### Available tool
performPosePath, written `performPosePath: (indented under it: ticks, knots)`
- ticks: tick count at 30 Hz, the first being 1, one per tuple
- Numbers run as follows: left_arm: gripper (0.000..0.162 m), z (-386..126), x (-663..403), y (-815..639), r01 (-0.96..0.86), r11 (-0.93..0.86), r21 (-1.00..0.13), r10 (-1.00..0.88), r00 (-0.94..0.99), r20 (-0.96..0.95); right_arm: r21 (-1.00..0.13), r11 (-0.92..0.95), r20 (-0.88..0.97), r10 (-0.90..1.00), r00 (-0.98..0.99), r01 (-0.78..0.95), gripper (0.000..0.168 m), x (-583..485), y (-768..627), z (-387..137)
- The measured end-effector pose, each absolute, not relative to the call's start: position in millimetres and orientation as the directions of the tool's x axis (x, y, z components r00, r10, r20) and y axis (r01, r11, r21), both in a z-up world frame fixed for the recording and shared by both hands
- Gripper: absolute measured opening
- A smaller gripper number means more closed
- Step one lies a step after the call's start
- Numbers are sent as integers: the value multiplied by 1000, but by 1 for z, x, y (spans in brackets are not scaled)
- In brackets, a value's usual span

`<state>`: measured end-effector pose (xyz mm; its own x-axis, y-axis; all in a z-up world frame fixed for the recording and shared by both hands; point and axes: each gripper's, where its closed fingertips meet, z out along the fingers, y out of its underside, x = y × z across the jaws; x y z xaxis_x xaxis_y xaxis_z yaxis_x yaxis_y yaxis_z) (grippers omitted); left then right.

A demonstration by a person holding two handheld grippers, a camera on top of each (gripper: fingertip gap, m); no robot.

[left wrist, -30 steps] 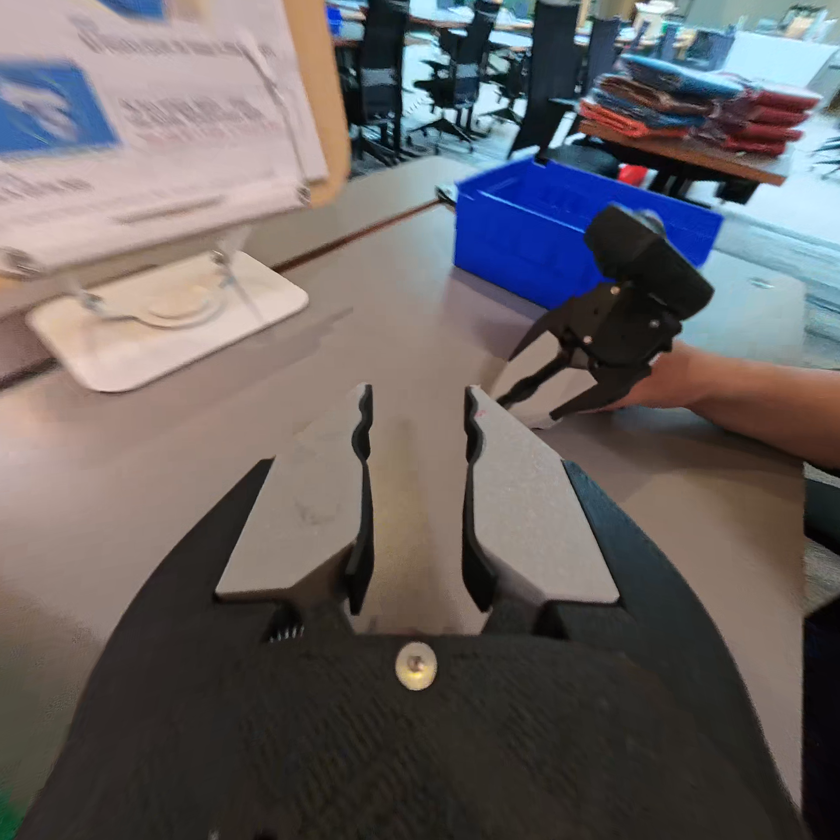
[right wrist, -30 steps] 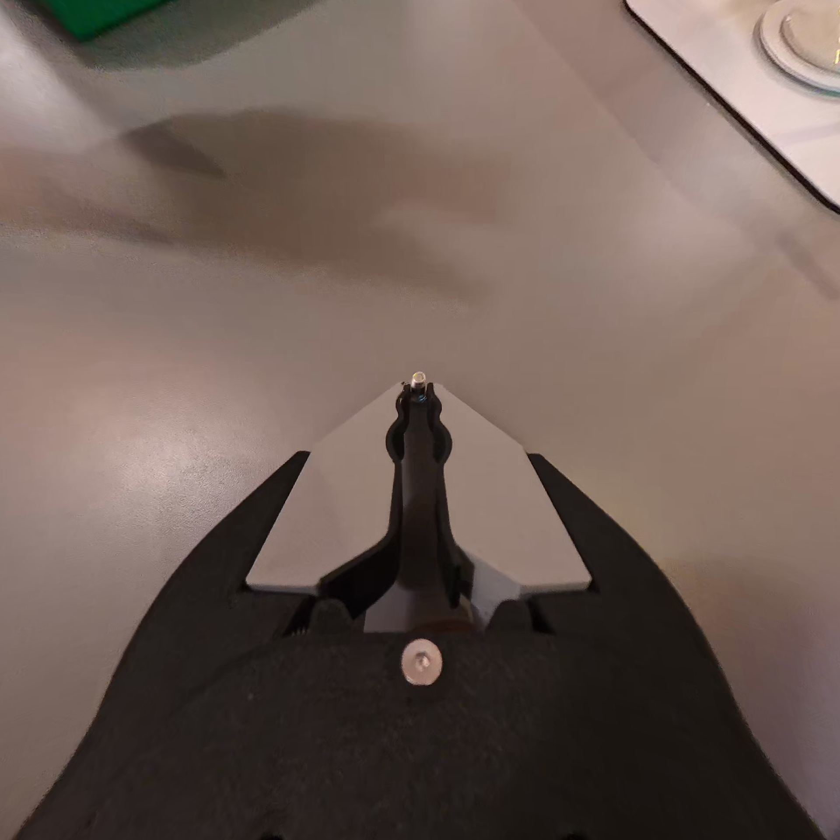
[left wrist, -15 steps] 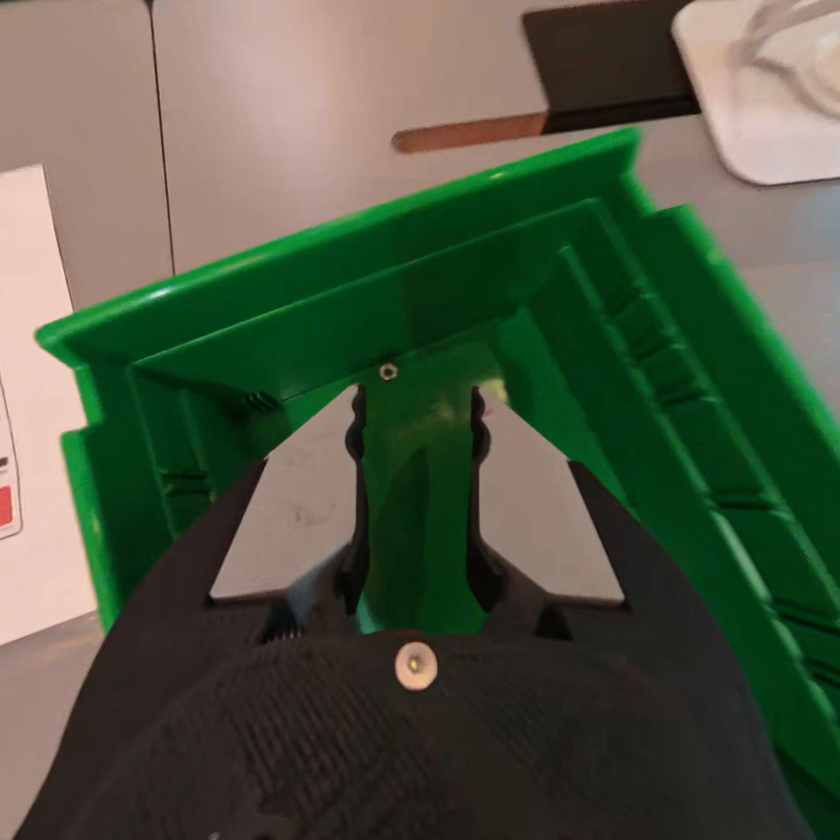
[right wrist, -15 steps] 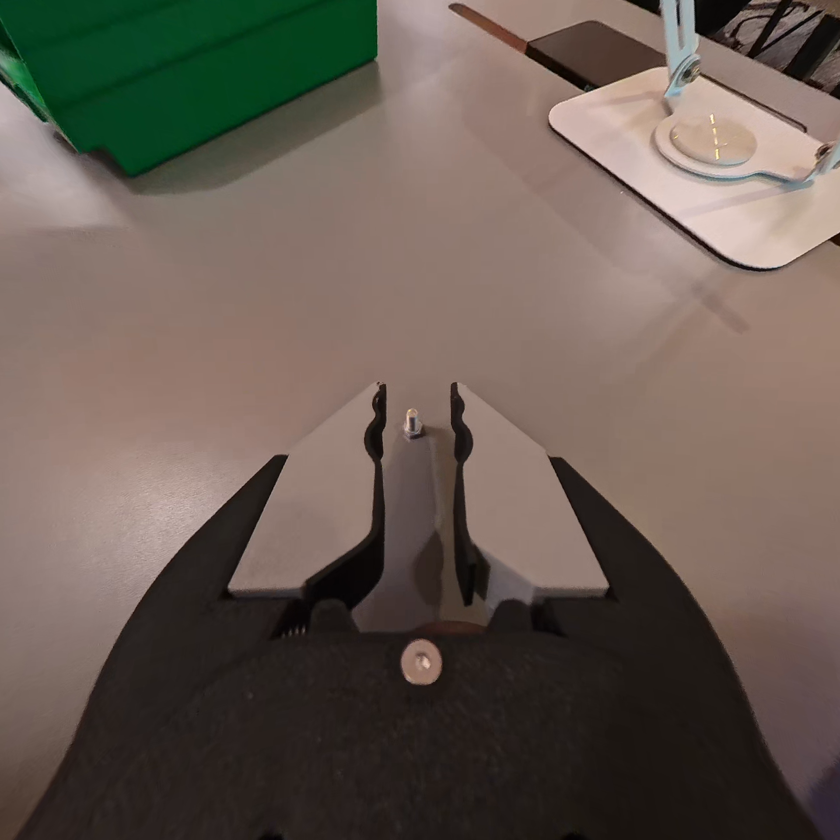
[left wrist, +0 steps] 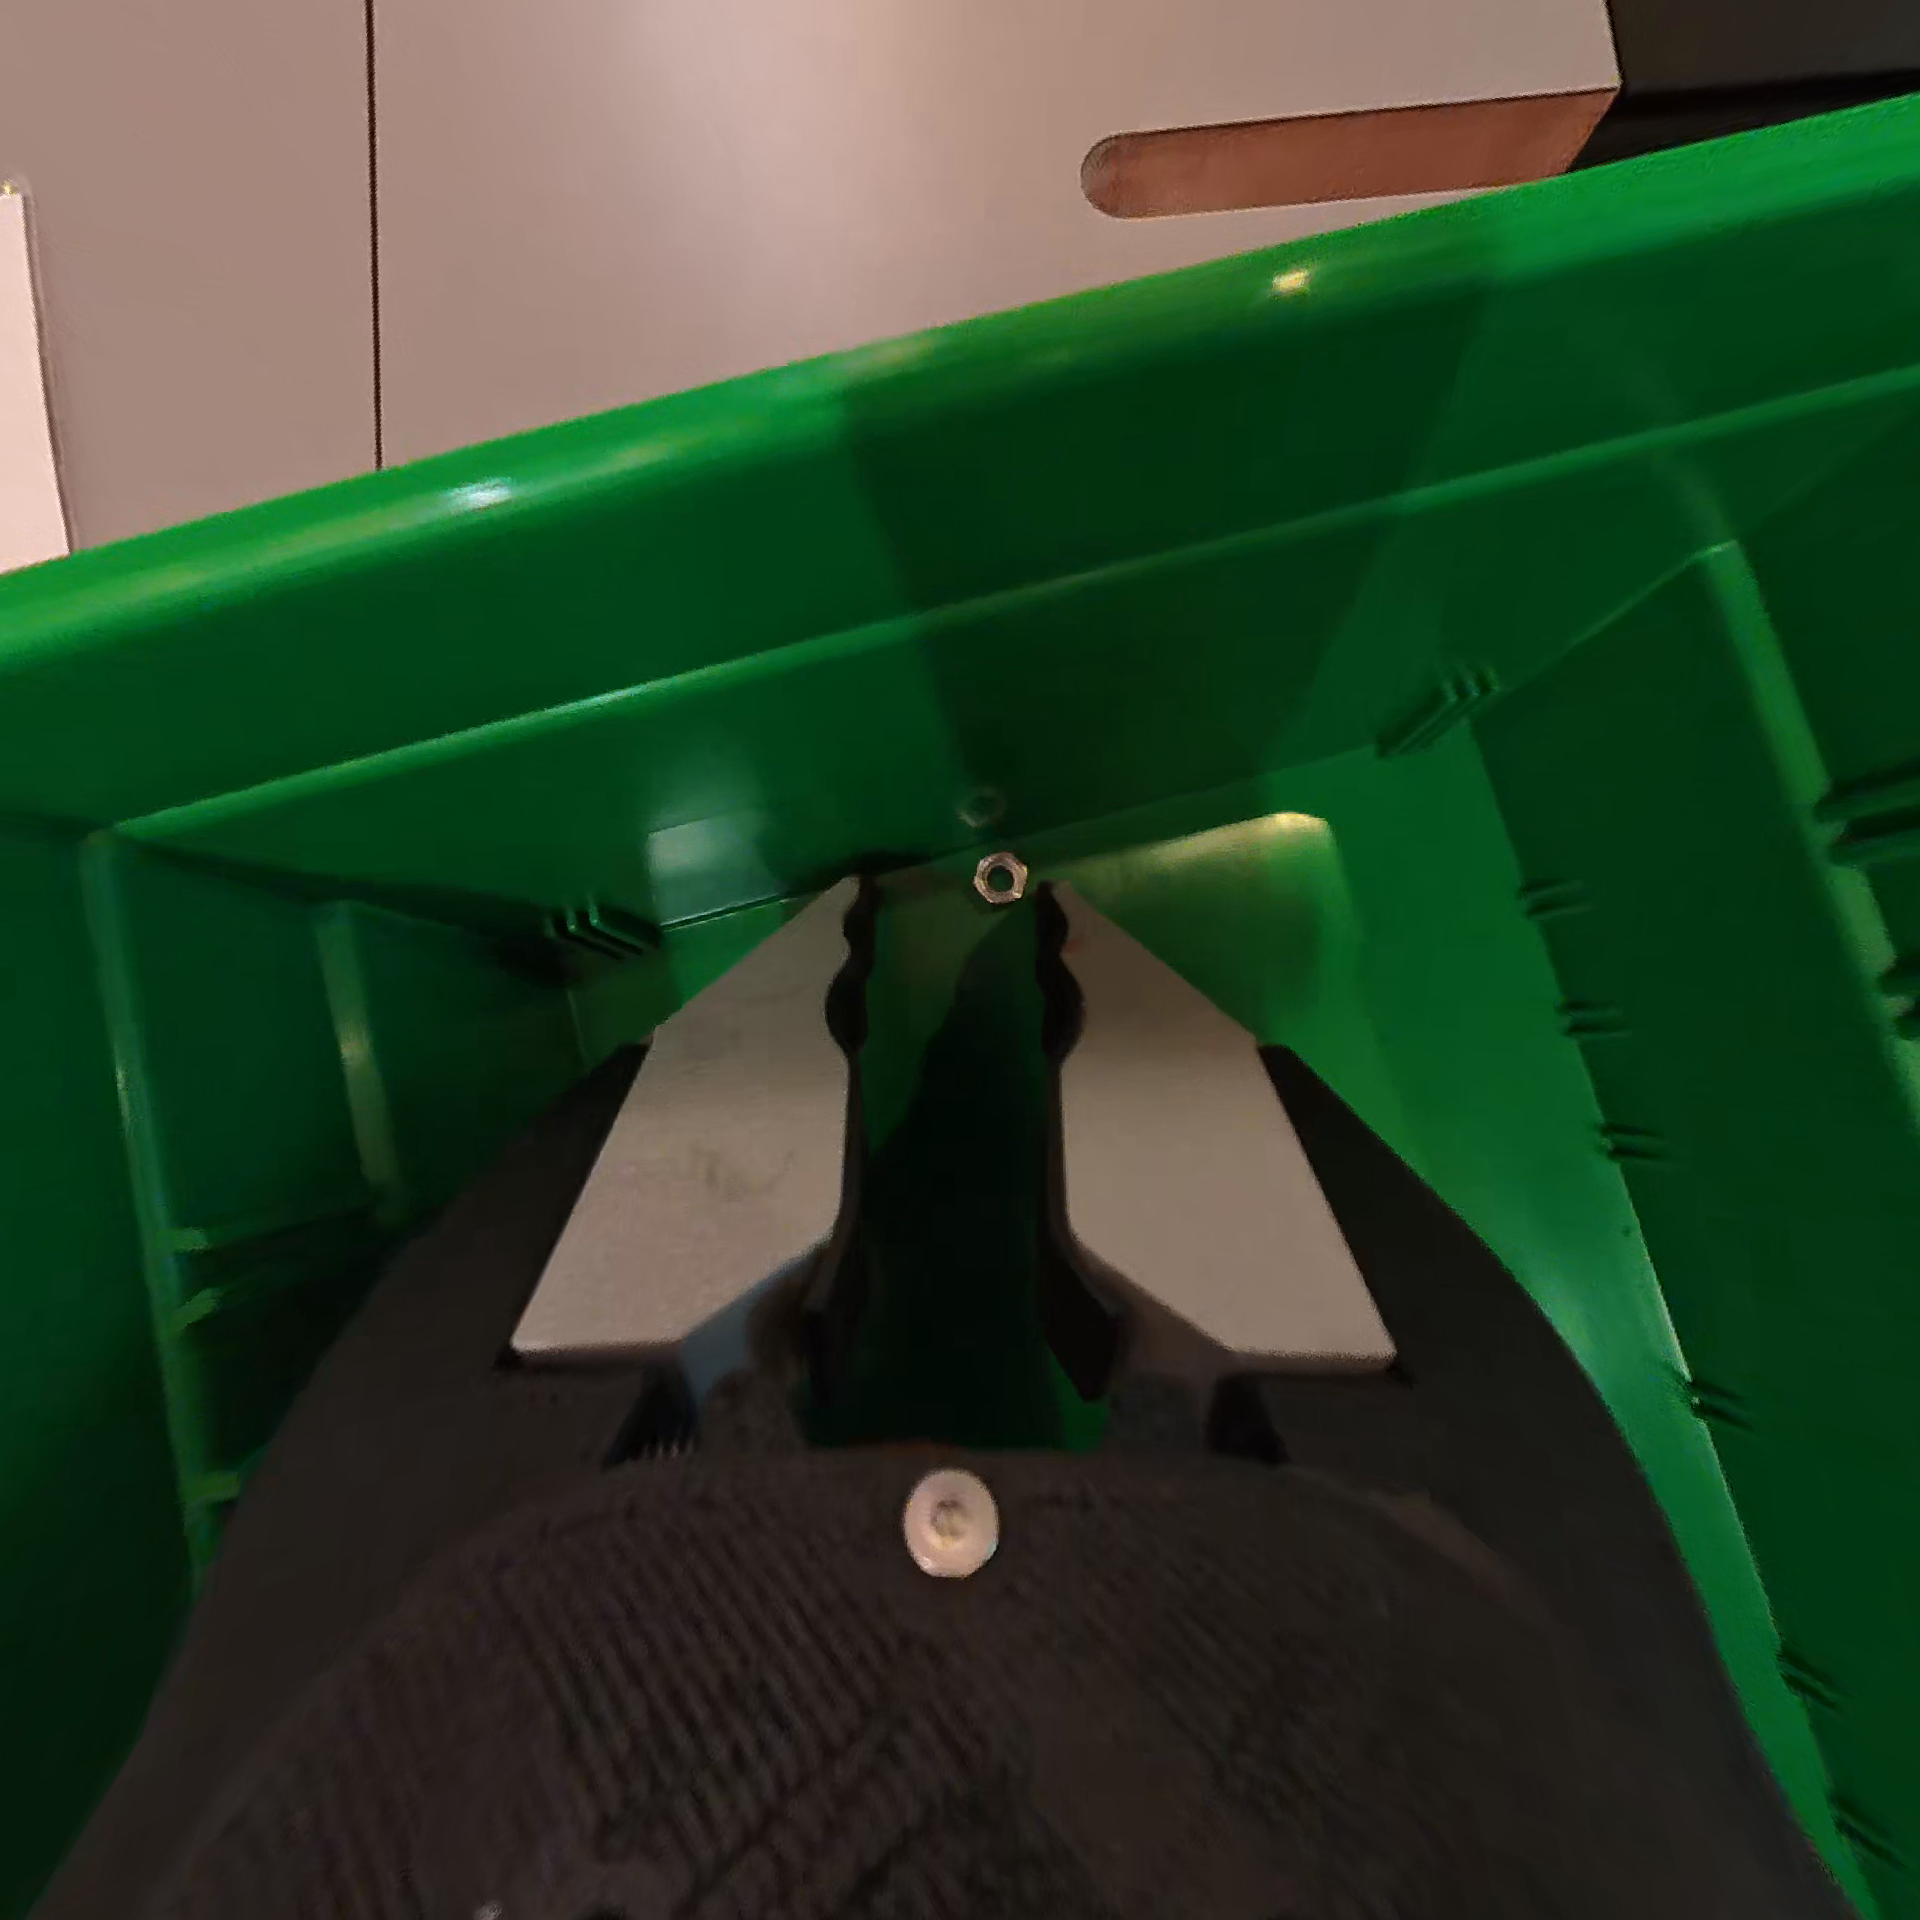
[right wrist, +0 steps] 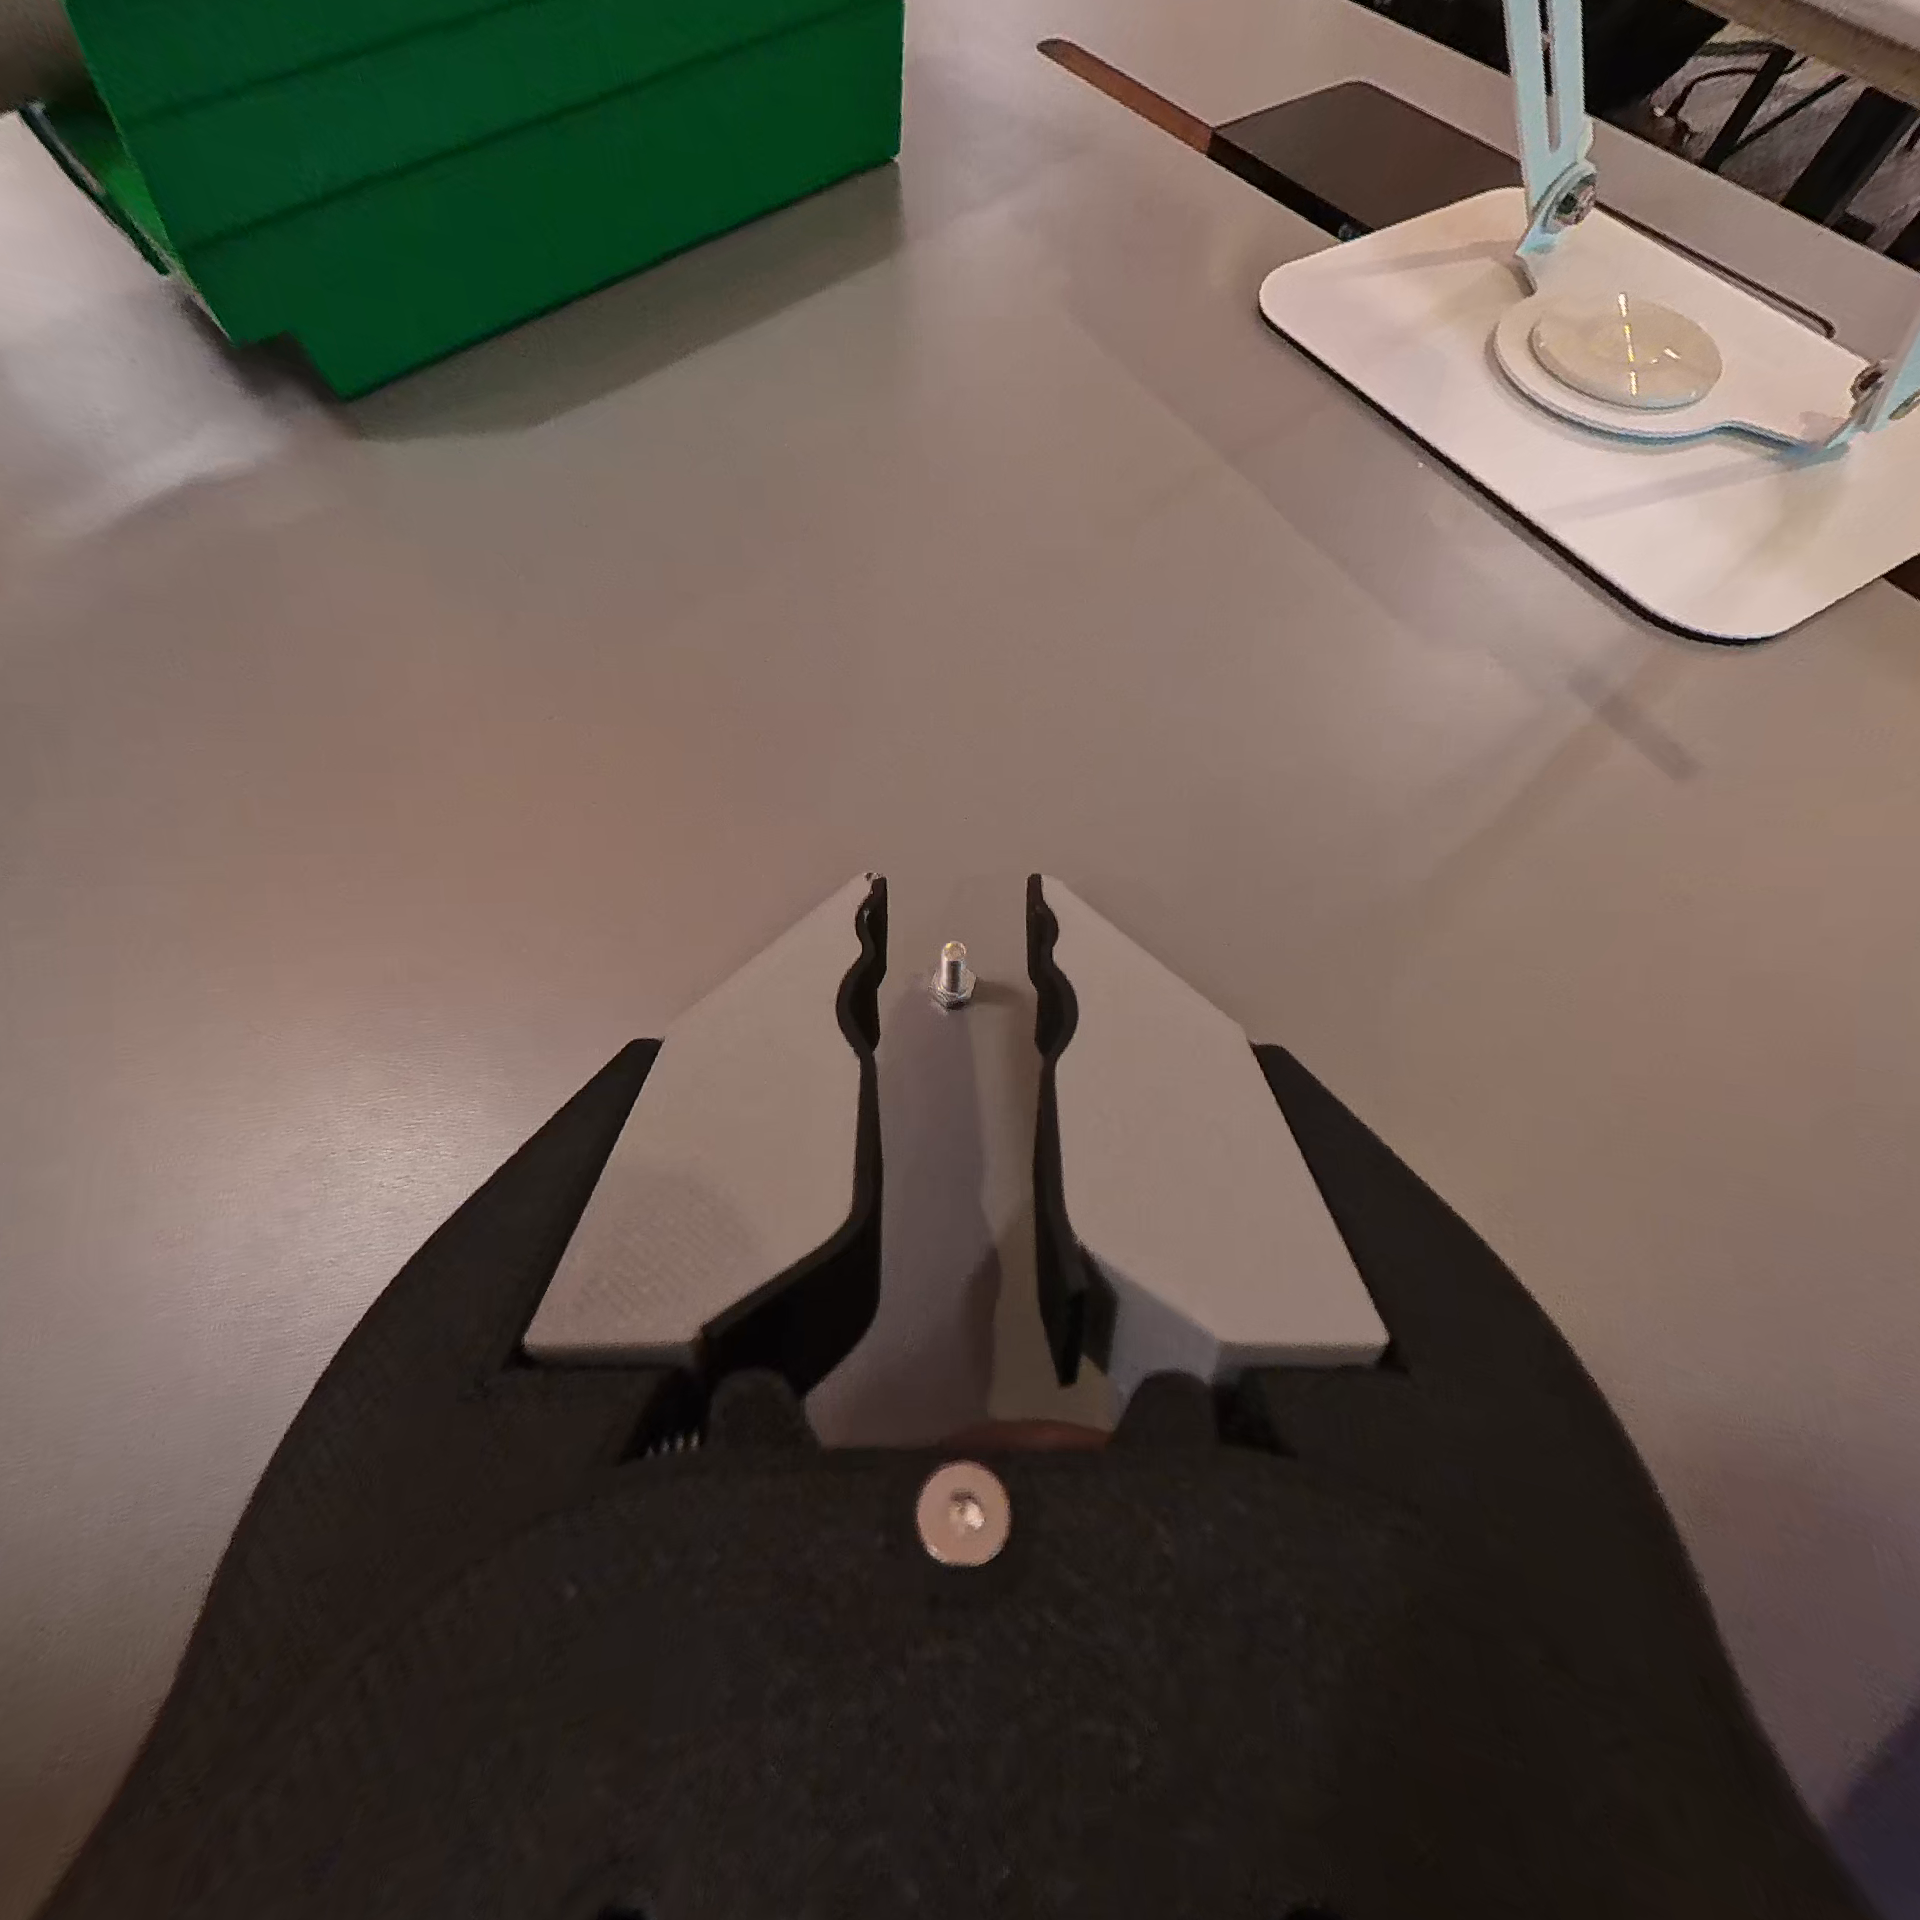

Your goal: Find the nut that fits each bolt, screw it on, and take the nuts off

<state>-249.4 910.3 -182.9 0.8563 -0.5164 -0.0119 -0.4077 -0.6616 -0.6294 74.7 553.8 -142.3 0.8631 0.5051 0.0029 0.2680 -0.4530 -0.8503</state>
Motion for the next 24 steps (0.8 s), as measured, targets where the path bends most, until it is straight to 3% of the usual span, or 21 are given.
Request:
performPosePath:
  ticks: [3,5,15,19,21,24]
  knots:
    - [27,-183,-248,911,-398,-662,-635,-507,862,-11,-854,-447,4,506,863,266,23,74,553,-140]
    - [9,-183,-245,911,-399,-649,-648,-513,858,-15,-856,-444,4,507,862,264,23,73,553,-139]
    - [8,-172,-239,901,-439,-616,-654,-560,828,-28,-860,-435,18,496,868,266,22,77,554,-136]
    - [8,-112,-218,879,-406,-459,-790,-643,765,-20,-871,-424,17,480,877,249,21,83,555,-131]
    - [8,-67,-185,842,-422,-312,-851,-756,653,-46,-876,-417,21,469,883,242,21,87,556,-126]
    - [8,-35,-117,745,-498,-152,-854,-918,392,-65,-891,-396,18,455,890,221,20,93,556,-116]
